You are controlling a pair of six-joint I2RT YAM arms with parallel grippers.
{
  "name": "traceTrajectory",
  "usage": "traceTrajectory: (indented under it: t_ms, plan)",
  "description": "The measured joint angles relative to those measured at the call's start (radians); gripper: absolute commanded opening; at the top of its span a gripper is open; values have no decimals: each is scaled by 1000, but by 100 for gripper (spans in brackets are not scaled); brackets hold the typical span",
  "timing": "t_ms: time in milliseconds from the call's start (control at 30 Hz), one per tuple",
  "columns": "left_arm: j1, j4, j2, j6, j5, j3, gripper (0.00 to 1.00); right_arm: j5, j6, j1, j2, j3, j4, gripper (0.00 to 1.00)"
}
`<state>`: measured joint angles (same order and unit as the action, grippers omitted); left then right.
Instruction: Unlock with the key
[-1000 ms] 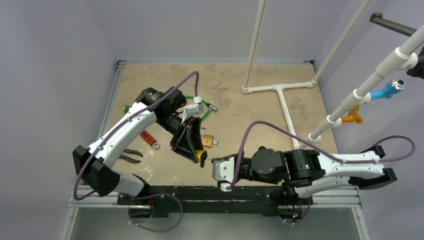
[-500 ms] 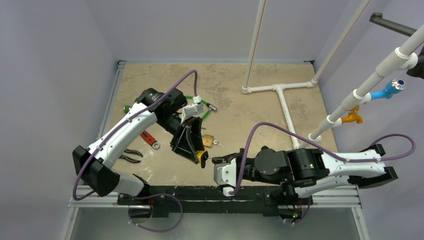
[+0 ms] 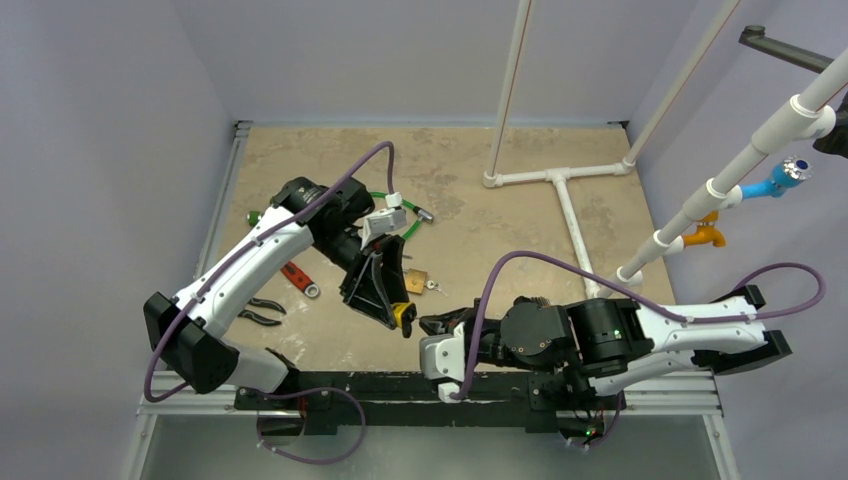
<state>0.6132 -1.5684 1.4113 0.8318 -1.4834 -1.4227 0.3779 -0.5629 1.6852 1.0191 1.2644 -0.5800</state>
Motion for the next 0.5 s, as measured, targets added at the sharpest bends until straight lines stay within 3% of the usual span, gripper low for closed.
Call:
traceTrajectory:
  t_ms: [500]
  plan:
    - [37,-1,-22,2,-1,-2,0,5,-25,6,14,17,0,0]
